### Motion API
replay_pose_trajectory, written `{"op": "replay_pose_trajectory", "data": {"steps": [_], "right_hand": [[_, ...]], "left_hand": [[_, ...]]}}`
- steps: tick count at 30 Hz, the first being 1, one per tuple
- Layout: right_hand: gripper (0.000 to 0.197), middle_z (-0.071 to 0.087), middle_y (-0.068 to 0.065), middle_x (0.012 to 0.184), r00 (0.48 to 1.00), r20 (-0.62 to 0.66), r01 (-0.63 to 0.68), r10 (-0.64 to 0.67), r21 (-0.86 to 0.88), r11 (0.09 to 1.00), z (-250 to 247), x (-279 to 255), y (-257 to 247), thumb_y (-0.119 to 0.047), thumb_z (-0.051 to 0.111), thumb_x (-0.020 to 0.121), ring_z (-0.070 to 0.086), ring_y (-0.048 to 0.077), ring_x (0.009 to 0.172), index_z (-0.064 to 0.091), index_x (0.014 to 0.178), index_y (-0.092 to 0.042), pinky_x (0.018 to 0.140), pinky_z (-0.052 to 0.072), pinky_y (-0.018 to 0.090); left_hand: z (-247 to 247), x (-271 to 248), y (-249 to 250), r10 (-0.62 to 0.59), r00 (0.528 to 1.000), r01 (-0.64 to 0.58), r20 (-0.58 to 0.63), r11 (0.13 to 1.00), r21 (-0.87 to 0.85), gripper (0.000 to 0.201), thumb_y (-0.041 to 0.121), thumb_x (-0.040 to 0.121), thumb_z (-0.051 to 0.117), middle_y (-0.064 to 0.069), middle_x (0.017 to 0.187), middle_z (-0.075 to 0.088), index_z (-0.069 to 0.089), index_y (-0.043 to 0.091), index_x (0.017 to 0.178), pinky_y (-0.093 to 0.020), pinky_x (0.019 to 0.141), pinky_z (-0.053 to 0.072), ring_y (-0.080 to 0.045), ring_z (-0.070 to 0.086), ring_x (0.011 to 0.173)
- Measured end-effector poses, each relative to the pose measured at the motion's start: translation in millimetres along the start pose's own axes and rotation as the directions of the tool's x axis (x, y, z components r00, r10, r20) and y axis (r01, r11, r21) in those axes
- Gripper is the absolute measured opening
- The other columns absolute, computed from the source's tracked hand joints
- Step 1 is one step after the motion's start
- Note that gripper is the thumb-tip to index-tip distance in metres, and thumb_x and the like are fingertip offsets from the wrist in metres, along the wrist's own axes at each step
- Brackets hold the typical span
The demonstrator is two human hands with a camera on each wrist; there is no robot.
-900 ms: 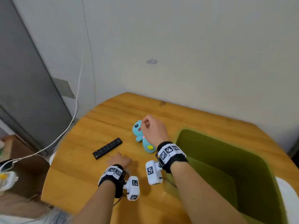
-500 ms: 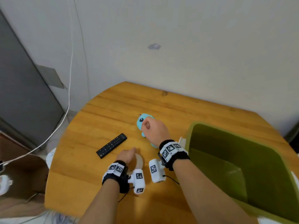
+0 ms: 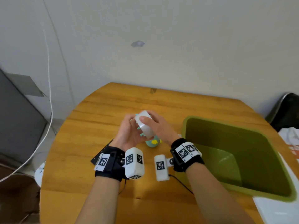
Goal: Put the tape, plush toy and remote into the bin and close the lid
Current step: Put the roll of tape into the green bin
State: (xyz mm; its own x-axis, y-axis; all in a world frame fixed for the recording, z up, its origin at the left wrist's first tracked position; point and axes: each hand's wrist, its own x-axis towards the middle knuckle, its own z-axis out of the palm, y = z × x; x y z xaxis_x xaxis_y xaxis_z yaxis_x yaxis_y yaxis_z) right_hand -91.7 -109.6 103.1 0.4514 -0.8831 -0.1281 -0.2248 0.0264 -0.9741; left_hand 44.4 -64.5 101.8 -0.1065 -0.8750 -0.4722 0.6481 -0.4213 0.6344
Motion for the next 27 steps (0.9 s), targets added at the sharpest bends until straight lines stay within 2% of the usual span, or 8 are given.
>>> {"op": "replay_pose_trajectory", "data": {"steps": [5, 7, 10, 12, 15, 18, 23, 27], "right_hand": [[0.027, 0.067, -0.002, 0.088, 0.963, -0.228, 0.153, -0.146, 0.011, 0.988, -69.4, -19.9, -9.0, -0.049, 0.055, 0.094, 0.061, 0.01, 0.073, 0.062, 0.105, -0.026, 0.062, 0.048, 0.026], [0.036, 0.066, 0.007, 0.092, 0.948, -0.277, 0.156, -0.159, -0.034, 0.987, -108.2, -28.5, -6.8, -0.055, 0.05, 0.092, 0.06, 0.015, 0.075, 0.061, 0.107, -0.025, 0.062, 0.046, 0.03], [0.053, 0.068, -0.002, 0.105, 0.951, -0.266, 0.108, -0.16, -0.199, 0.974, -164.8, -42.5, 1.4, -0.062, 0.049, 0.088, 0.065, 0.017, 0.082, 0.056, 0.127, -0.027, 0.066, 0.052, 0.033], [0.063, 0.065, -0.006, 0.115, 0.966, -0.188, 0.085, -0.179, -0.422, 0.902, -197.7, -51.0, 9.6, -0.066, 0.051, 0.085, 0.066, 0.016, 0.092, 0.051, 0.137, -0.031, 0.074, 0.056, 0.035], [0.072, 0.055, -0.01, 0.131, 0.992, -0.01, 0.085, -0.128, -0.694, 0.715, -240.8, -54.2, 26.3, -0.07, 0.056, 0.083, 0.059, 0.011, 0.107, 0.044, 0.145, -0.036, 0.091, 0.052, 0.034], [0.083, 0.051, -0.013, 0.132, 0.984, 0.175, 0.16, -0.013, -0.862, 0.481, -260.1, -46.9, 49.7, -0.076, 0.057, 0.079, 0.058, 0.009, 0.103, 0.037, 0.15, -0.038, 0.086, 0.051, 0.027], [0.092, 0.053, -0.006, 0.127, 0.887, 0.453, 0.417, 0.093, -0.87, 0.261, -253.9, -28.1, 111.4, -0.073, 0.062, 0.075, 0.062, 0.016, 0.101, 0.036, 0.151, -0.027, 0.08, 0.054, 0.031], [0.089, 0.054, 0.004, 0.133, 0.815, 0.553, 0.525, 0.171, -0.831, 0.182, -232.5, -15.8, 154.0, -0.068, 0.065, 0.076, 0.059, 0.027, 0.11, 0.043, 0.145, -0.016, 0.081, 0.055, 0.039]], "left_hand": [[45.3, 25.3, 1.5, -0.008, 0.993, 0.041, -0.114, 0.958, 0.285, 0.062, 0.064, 0.097, 0.038, -0.007, 0.103, 0.059, 0.064, 0.015, 0.122, -0.036, 0.063, 0.054, -0.029, 0.065, 0.092], [60.8, 40.7, -3.2, 0.042, 0.974, 0.027, -0.22, 0.954, 0.299, 0.044, 0.054, 0.1, 0.04, -0.004, 0.105, 0.061, 0.062, 0.017, 0.11, -0.031, 0.063, 0.046, -0.024, 0.063, 0.085], [79.7, 60.8, -16.7, -0.06, 0.958, 0.117, -0.279, 0.974, 0.193, 0.036, 0.034, 0.101, 0.045, -0.009, 0.13, 0.064, 0.057, 0.012, 0.126, -0.035, 0.063, 0.044, -0.024, 0.062, 0.099], [94.0, 71.3, -27.1, -0.087, 0.955, 0.133, -0.282, 0.98, 0.147, 0.042, 0.026, 0.102, 0.046, -0.01, 0.14, 0.058, 0.051, 0.008, 0.139, -0.039, 0.066, 0.046, -0.026, 0.06, 0.119], [122.6, 87.7, -45.2, -0.096, 0.947, 0.166, -0.306, 0.963, 0.214, 0.037, 0.022, 0.1, 0.052, -0.009, 0.113, 0.064, 0.054, 0.004, 0.133, -0.045, 0.088, 0.053, -0.027, 0.061, 0.11], [144.2, 100.4, -60.1, -0.126, 0.942, 0.235, -0.312, 0.91, 0.342, 0.041, 0.03, 0.096, 0.059, -0.008, 0.117, 0.066, 0.06, 0.007, 0.13, -0.036, 0.073, 0.053, -0.026, 0.06, 0.102], [154.0, 113.5, -82.5, -0.005, 0.917, 0.215, -0.398, 0.848, 0.484, 0.035, 0.024, 0.095, 0.066, -0.016, 0.107, 0.071, 0.068, -0.001, 0.119, -0.034, 0.074, 0.057, -0.025, 0.064, 0.082], [148.5, 116.7, -90.7, 0.009, 0.909, 0.194, -0.416, 0.875, 0.443, 0.036, 0.024, 0.095, 0.067, -0.019, 0.116, 0.073, 0.069, 0.003, 0.124, -0.047, 0.096, 0.055, -0.031, 0.068, 0.103]]}}
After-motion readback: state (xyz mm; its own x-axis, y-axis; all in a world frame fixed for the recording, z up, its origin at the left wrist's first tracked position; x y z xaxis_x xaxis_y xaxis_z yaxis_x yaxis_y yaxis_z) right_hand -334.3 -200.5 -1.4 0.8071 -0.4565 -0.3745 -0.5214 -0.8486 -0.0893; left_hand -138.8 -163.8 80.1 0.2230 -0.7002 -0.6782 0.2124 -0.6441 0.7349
